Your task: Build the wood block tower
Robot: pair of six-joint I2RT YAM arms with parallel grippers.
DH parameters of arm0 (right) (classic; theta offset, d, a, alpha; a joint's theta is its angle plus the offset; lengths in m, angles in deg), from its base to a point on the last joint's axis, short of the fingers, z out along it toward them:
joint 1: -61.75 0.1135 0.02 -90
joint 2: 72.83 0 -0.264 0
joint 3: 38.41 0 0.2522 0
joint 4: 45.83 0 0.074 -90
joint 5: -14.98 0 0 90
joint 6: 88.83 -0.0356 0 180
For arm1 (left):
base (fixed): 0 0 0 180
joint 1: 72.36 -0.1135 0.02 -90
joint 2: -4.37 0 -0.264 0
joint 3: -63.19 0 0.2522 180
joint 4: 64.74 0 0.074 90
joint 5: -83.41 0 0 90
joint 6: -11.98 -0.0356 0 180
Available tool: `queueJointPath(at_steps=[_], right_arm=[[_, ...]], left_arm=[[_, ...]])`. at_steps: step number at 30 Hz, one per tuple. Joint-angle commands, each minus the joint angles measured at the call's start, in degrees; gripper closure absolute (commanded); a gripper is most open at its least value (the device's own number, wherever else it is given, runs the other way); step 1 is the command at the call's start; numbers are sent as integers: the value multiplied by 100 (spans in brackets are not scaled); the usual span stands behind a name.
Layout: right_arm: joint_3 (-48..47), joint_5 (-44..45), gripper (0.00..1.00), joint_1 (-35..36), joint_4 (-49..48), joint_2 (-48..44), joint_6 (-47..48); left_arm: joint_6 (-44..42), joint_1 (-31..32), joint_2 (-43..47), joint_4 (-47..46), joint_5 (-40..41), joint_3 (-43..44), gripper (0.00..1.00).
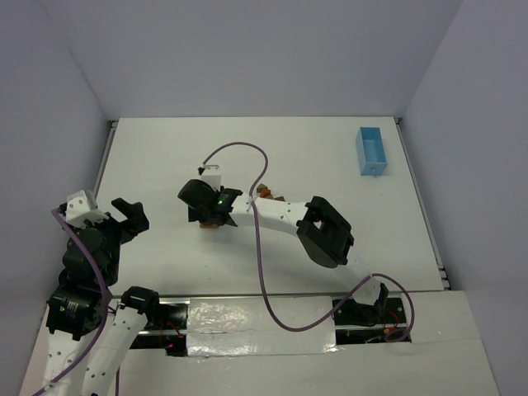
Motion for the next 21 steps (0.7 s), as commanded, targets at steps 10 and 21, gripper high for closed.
queueJointPath(at_steps=[10,21], right_arm=[[-616,337,37,-154,217,434,114],[-554,21,38,-260,75,522,62]], left_arm=[[13,12,58,-168,-4,70,0],[5,21,22,-177,-22,62,1]])
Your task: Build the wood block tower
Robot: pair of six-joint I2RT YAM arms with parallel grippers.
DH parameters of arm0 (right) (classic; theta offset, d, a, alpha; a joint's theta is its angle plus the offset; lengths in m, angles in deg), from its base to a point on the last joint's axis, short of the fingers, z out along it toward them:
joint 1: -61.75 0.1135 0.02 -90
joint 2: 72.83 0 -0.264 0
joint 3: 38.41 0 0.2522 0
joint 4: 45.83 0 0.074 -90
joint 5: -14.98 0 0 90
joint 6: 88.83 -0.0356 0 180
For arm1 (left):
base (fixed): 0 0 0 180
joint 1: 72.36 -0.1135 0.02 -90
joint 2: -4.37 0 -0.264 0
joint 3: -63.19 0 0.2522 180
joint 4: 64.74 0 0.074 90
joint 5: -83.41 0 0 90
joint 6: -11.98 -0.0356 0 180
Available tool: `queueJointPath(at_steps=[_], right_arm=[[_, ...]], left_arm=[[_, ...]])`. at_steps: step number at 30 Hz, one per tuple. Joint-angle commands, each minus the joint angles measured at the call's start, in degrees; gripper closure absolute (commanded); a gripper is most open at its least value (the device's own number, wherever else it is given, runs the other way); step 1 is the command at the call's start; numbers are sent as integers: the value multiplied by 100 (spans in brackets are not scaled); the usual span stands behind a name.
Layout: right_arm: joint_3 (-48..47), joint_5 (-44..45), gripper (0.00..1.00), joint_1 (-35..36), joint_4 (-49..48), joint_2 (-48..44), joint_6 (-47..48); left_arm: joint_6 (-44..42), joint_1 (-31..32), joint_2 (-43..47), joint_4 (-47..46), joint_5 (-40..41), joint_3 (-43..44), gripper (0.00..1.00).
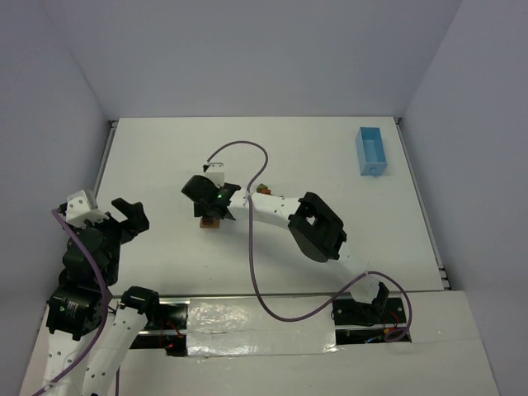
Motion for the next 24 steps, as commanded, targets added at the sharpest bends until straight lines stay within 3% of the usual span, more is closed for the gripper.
queueJointPath(at_steps=[1,24], right_arm=[[-85,-128,38,4,-183,-26,-34],[320,-410,40,66,-412,-220,-263]], left_arm=[[5,23,22,-168,-13,62,0],[-4,23,40,-177,-31,62,1]])
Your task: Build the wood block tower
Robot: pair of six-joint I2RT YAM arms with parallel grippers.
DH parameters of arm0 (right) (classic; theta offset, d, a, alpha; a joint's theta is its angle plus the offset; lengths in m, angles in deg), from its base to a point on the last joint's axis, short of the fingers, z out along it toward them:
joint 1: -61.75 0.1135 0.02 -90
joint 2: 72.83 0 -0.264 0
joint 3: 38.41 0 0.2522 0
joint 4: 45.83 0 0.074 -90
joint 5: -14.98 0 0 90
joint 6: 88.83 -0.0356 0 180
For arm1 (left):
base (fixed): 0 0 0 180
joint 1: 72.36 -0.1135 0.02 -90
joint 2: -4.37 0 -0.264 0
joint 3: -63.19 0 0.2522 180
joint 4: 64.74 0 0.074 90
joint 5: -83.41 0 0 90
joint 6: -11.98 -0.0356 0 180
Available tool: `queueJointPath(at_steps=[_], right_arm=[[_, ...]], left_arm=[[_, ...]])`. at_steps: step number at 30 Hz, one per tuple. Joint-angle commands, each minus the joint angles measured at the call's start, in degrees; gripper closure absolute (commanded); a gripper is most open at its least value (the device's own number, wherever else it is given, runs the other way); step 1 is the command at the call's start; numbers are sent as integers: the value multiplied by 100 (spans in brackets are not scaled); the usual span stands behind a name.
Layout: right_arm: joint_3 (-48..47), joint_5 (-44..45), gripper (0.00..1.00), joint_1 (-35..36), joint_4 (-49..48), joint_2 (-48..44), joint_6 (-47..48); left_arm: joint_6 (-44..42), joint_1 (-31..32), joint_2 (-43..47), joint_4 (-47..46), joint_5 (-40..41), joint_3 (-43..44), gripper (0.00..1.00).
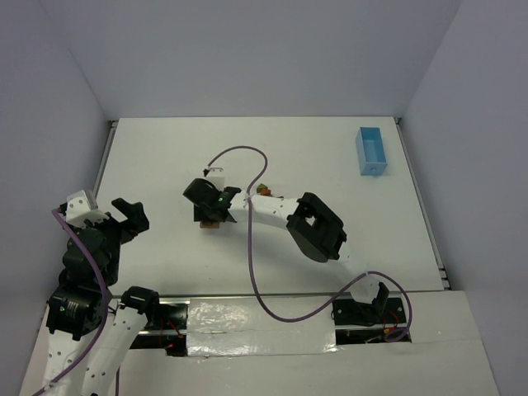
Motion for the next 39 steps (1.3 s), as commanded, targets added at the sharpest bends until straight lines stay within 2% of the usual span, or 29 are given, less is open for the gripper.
queueJointPath(at_steps=[1,39], right_arm=[[128,69,40,72,-117,-246,-158],[295,60,40,160,-486,-544,167]], left_arm=[[-2,21,31,-177,-18,70,1],[-28,21,-30,-203,-79,44,0]])
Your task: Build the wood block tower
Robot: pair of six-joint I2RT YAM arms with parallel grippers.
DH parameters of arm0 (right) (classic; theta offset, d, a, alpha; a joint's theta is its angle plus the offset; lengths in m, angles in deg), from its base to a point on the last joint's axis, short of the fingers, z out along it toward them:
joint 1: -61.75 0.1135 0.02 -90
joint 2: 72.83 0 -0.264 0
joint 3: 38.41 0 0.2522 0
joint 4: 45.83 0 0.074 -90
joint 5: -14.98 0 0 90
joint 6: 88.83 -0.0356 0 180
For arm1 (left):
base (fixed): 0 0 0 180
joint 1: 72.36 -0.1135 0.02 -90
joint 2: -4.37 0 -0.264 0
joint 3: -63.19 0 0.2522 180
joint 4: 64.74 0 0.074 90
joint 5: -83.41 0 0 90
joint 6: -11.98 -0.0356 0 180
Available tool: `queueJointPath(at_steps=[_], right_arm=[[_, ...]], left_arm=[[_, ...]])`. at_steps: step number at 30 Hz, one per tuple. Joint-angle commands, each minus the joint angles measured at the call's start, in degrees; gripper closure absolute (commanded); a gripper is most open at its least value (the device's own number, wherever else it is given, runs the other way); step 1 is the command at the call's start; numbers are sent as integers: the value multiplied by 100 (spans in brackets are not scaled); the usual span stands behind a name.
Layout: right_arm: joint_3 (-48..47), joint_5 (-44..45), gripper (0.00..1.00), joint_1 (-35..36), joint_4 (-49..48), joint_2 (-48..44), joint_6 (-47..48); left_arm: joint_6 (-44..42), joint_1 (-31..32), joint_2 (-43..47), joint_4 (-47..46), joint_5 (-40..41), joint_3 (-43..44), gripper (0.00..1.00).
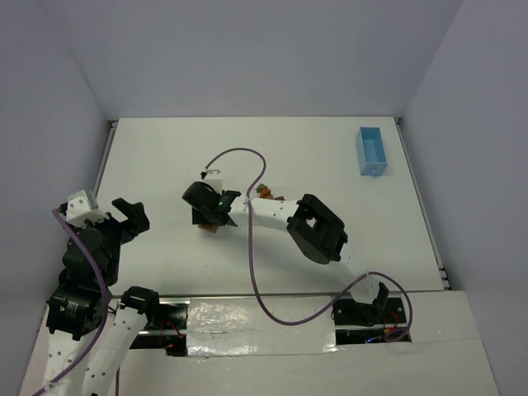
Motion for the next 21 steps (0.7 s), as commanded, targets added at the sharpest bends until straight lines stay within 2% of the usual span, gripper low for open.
queueJointPath(at_steps=[1,21], right_arm=[[17,73,40,62,-139,-451,49],[158,65,41,159,-191,-591,67]], left_arm=[[-26,21,-30,-212,-35,44,1],[-26,21,-13,-203,-44,53,1]])
